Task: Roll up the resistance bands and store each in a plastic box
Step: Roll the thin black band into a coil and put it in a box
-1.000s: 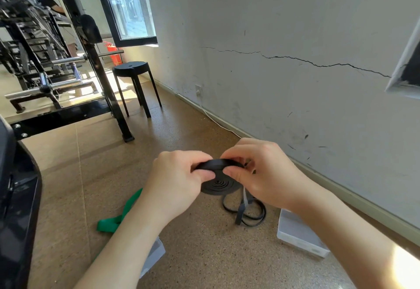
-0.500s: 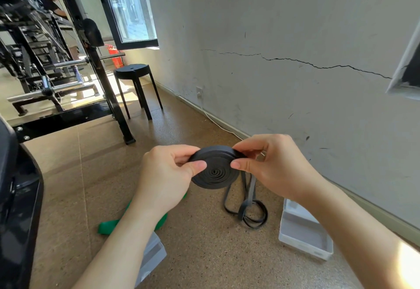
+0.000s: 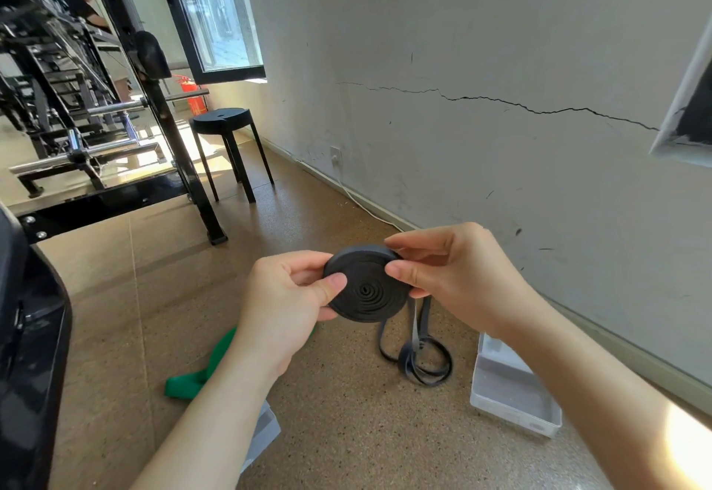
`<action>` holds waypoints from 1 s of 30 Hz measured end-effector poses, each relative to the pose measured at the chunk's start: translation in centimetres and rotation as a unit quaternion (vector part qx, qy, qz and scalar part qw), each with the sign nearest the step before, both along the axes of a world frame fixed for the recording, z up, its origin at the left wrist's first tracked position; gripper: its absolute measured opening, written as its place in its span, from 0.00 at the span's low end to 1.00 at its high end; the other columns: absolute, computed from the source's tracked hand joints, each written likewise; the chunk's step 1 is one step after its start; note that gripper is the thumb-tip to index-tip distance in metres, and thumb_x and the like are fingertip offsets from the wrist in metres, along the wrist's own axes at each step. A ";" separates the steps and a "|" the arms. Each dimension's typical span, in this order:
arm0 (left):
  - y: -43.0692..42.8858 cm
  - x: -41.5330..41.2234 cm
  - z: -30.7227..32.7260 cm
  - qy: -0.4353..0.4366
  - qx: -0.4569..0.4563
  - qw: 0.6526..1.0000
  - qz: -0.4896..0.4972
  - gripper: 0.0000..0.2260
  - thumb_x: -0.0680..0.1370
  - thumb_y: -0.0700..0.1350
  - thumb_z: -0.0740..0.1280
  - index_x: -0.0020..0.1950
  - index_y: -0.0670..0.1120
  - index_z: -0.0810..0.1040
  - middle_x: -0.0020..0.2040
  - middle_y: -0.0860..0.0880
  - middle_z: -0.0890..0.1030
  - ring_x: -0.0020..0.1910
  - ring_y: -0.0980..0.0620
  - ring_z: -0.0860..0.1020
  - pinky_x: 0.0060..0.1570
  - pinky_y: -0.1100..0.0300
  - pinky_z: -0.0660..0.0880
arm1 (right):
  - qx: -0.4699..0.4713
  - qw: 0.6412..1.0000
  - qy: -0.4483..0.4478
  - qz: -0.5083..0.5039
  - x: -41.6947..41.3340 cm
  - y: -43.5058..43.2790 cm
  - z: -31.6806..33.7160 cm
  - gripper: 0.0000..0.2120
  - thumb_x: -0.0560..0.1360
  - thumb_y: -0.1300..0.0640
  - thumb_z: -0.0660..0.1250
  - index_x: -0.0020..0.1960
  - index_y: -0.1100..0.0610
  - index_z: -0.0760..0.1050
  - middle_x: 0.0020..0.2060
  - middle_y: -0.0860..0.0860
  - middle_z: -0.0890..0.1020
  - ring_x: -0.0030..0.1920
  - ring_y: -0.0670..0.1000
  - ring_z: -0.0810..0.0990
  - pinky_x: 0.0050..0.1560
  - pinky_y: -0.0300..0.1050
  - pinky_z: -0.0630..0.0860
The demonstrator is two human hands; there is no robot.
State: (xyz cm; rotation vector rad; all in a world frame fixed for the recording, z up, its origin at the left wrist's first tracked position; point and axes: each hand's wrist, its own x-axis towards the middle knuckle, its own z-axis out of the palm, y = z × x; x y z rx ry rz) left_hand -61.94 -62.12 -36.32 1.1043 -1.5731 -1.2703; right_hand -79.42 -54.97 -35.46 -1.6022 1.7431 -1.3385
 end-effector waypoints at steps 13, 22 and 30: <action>1.0 -0.6 -0.6 -0.275 -0.437 0.855 -0.053 0.15 0.72 0.42 0.69 0.56 0.55 0.81 0.46 0.55 0.84 0.43 0.50 0.81 0.40 0.57 0.78 | -0.103 0.930 0.353 0.016 1.1 -0.2 -1.5 0.19 0.73 0.60 0.69 0.63 0.53 0.73 0.41 0.53 0.83 0.41 0.58 0.82 0.40 0.55 0.79; 0.1 0.6 -0.1 -0.245 -0.441 0.863 0.037 0.06 0.72 0.43 0.66 0.45 0.52 0.81 0.36 0.55 0.82 0.36 0.52 0.79 0.34 0.56 0.76 | -0.003 0.974 0.224 0.010 0.4 -0.9 -2.5 0.14 0.71 0.50 0.74 0.56 0.48 0.78 0.44 0.45 0.84 0.45 0.47 0.81 0.49 0.48 0.79; 0.4 0.9 0.2 -0.373 -0.383 0.845 -0.029 0.07 0.75 0.44 0.66 0.51 0.55 0.76 0.42 0.54 0.80 0.44 0.46 0.78 0.43 0.51 0.76 | -0.044 0.906 0.420 0.019 1.2 -1.1 -1.5 0.03 0.73 0.59 0.72 0.45 0.55 0.78 0.34 0.47 0.75 0.36 0.54 0.76 0.34 0.45 0.68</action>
